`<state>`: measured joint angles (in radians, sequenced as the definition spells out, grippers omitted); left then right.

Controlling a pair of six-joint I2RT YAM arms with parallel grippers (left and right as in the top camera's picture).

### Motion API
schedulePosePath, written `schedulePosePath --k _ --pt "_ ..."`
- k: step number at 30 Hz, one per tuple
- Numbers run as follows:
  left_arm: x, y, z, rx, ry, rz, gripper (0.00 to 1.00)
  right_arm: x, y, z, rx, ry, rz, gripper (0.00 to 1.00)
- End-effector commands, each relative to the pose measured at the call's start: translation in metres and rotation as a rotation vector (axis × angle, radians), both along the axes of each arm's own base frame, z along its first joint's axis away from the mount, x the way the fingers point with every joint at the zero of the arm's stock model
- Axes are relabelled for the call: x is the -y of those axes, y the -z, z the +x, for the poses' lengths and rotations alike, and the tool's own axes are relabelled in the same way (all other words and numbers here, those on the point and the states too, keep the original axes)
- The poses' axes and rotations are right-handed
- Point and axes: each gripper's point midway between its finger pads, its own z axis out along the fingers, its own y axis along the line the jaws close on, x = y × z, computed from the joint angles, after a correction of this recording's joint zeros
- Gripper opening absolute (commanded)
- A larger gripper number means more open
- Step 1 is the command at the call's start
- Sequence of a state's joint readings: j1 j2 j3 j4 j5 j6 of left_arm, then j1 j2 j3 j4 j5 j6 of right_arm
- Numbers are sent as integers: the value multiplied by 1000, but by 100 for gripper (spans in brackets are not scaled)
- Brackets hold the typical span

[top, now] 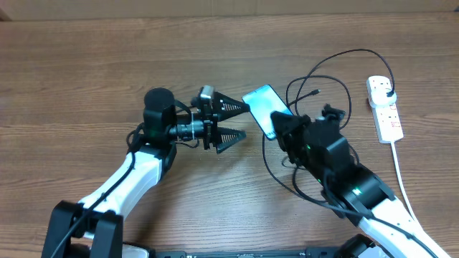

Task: Plug charger to phone and switch on socket
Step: 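Bring the phone back toward the left gripper and regrasp it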

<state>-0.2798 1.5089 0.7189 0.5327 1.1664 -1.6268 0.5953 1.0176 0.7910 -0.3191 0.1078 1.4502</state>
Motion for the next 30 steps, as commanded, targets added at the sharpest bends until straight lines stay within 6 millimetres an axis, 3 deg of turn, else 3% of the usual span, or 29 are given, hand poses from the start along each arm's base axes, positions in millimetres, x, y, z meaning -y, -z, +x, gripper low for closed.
schedulePosePath --k 1,6,9,14,22,27,30 --pt "7 -5 -19 -93 105 -38 100 -11 7 13 -8 -1 24 4" --pt "7 -19 -13 -76 80 -70 100 -45 18 13 -48 -149 91 4" --pt "7 -22 -5 -82 37 -78 98 -55 16 10 -52 -199 118 4" --pt "6 -21 0 -87 6 -76 92 -56 6 4 -34 -222 139 4" --pt "-3 -20 13 -88 -56 -75 91 -40 -17 -3 22 -178 143 4" --pt "-8 -19 22 -86 -105 -74 74 -44 -19 -8 13 -211 157 4" --pt "-8 -19 25 -99 -123 -75 71 -48 -14 -15 -49 -217 203 4"
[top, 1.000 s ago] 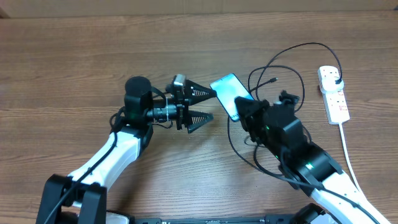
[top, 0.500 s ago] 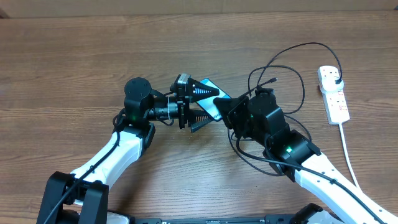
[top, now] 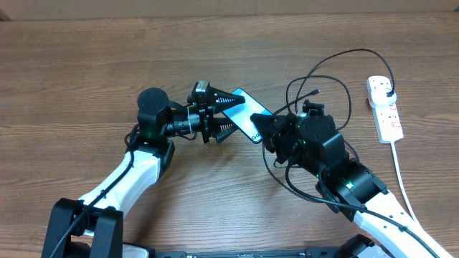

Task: Plug charger to phone and switch on socket
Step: 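Bring the phone back toward the left gripper and regrasp it, then hold the phone with the left gripper and release the right gripper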

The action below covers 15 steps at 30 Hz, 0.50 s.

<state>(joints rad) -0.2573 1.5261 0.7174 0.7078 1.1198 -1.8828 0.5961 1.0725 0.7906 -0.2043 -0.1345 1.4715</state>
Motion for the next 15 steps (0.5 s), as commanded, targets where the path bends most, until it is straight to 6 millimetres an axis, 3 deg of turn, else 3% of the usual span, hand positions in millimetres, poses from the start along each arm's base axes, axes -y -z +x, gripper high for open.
schedulePosePath --k 1,6,10,15 --pt "-1 -2 5 -1 -35 -1 71 -3 -5 -6 -55 1 70 4" --pt "0 -2 4 -1 -31 -1 70 1 4 -4 -139 67 111 4" --pt "5 -2 1 0 -17 -1 59 -5 7 -7 -174 43 132 4" --pt "6 -2 -1 0 -12 -1 53 -9 7 -11 -185 14 141 4"
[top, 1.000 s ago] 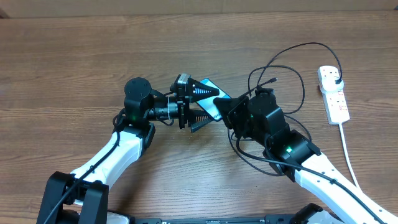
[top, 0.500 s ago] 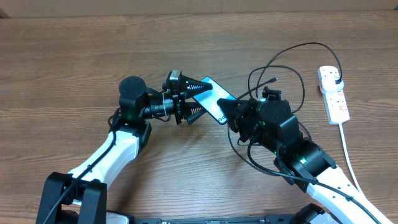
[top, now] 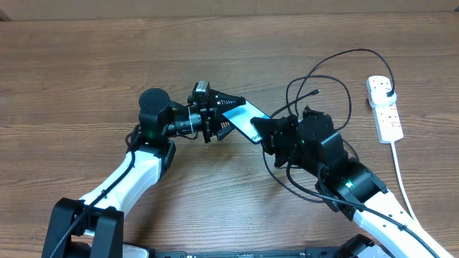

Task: Plug charger to phone and switch on socket
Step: 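Hold the phone with the left gripper and release the right gripper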

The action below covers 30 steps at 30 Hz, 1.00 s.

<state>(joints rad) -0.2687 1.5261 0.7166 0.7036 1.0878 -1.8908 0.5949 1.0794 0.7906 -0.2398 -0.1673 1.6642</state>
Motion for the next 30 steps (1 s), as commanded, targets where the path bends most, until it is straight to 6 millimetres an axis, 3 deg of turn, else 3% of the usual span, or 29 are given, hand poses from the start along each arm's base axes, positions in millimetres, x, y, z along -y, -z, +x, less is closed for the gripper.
schedulePosePath --k 1,9,13,19,30 --pt "4 -3 -3 12 6 -4 52 -8 -3 -5 -16 -44 36 4" --pt "3 -3 0 12 -9 -2 50 -13 -6 -10 -10 -87 50 4" --pt "3 -3 1 12 -12 -2 36 -15 -8 -11 -7 -99 59 4" --pt "3 -3 3 12 -25 0 26 -18 -8 -14 -11 -114 63 4" --pt "2 -1 8 9 -55 4 26 -33 -5 -19 65 -175 -2 4"
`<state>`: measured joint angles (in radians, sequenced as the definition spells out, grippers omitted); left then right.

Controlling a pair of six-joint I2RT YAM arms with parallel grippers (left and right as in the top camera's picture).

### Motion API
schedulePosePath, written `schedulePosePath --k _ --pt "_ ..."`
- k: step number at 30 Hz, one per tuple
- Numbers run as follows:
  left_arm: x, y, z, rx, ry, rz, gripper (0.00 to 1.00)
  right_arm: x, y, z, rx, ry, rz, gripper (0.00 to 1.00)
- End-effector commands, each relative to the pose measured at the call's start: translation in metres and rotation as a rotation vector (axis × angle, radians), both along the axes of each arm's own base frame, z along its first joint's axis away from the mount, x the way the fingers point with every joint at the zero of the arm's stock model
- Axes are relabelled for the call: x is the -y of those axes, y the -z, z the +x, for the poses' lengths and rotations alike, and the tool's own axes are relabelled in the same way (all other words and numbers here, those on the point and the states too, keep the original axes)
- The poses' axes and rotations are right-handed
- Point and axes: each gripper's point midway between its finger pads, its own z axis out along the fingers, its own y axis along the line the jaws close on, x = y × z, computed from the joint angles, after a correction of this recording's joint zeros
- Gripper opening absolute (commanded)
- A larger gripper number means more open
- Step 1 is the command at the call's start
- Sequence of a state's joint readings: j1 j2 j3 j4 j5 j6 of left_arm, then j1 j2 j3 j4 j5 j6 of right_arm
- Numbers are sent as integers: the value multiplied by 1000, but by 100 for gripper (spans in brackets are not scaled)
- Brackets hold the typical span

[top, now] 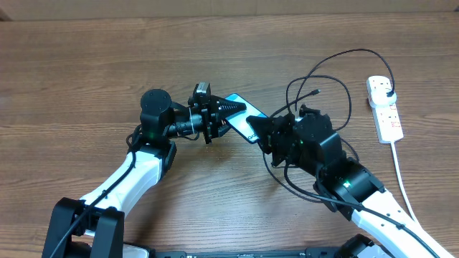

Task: Plug charger to phone and switch on socket
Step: 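Hold the phone with the left gripper and release the right gripper, then move the right gripper to the black cable's USB-C plug and grasp it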

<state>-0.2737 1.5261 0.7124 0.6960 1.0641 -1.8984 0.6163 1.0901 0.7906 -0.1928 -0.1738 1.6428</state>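
The phone [242,119], a slim slab with a light blue screen, lies tilted between the two arms near the middle of the table. My left gripper [231,117] is shut on its left end. My right gripper [259,133] is shut on its right end, which its dark fingers hide. The black charger cable [337,80] loops behind the right arm. Its free plug tip [316,92] lies on the table, apart from the phone. The cable's other end sits in the white socket strip [385,113] at the far right. The switch state cannot be told.
The strip's white lead [401,179] runs down the right side toward the front edge. Loops of black cable [287,179] lie under and around the right arm. Bare wooden table [86,64] spreads to the left and the back.
My left gripper's fingers have drawn in and are now shut on the phone's left end. The phone and the right gripper have shifted slightly to the left.
At first my right gripper held the phone right of centre and my left gripper stood wide open beside it. Then the phone was further left, between the left fingers. They narrowed around it, and now both grippers hold the phone.
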Motion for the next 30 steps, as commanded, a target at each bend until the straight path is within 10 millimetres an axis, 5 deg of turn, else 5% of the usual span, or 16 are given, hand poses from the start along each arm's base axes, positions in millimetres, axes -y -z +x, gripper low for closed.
schedulePosePath --k 1,5,11,19,24,27,30 --pt "1 -4 5 24 -36 2 26 -26 1 -18 40 -150 -18 4" --pt "4 0 4 2 -32 9 23 -31 -2 -16 74 -167 -18 4" --pt "4 17 0 -74 -24 48 4 -30 -1 -16 71 -167 -24 5" --pt "3 23 -2 -98 -24 63 4 -19 20 -17 10 -127 -97 22" --pt "3 25 -2 25 -10 98 5 12 49 -11 -53 10 -248 29" --pt "2 38 -7 145 22 171 4 61 72 -3 -26 141 -525 33" --pt "-2 58 -14 110 46 228 4 85 78 0 33 131 -719 39"
